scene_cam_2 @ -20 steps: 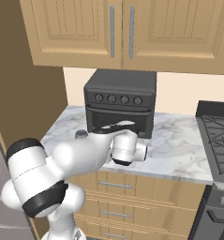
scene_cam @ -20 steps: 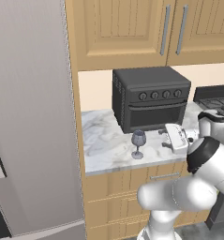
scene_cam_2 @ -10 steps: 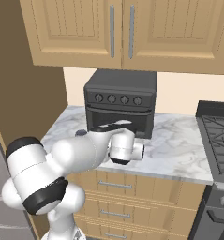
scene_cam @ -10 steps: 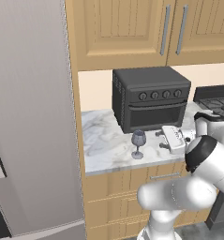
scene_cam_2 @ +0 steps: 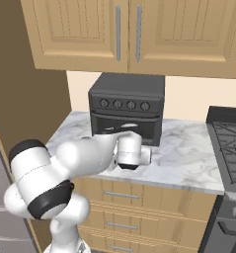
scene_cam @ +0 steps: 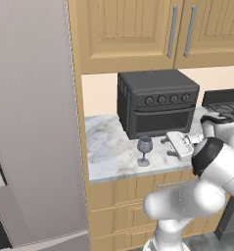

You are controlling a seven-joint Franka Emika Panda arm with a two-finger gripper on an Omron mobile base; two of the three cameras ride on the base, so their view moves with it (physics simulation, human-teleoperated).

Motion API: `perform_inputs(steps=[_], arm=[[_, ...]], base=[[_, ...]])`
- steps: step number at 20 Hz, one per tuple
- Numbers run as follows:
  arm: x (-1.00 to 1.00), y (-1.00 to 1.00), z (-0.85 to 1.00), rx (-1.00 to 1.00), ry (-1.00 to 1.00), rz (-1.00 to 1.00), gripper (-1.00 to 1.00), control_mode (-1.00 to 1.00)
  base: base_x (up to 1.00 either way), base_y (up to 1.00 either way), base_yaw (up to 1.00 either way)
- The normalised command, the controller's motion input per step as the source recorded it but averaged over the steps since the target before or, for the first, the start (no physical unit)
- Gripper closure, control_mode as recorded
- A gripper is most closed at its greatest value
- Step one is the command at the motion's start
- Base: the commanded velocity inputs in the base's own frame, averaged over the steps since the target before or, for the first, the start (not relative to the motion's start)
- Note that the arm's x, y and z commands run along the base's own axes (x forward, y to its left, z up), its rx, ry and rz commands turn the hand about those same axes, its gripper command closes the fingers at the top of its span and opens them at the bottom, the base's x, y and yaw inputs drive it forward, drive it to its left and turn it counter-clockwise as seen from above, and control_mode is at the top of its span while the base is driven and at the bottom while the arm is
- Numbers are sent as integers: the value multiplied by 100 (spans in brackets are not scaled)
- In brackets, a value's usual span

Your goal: Retrieve the wine glasses from the counter and place one next to each plate.

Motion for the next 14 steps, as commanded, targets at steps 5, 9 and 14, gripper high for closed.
perform_inputs(steps=[5,9,14], arm=[[-17,1,0,0,0,12,-100,-100],[-27,0,-5,0,1,6,-100,-100],[-25,5,-7,-1,3,-1,-100,-100]], base=[[0,0,0],[0,0,0],[0,0,0]])
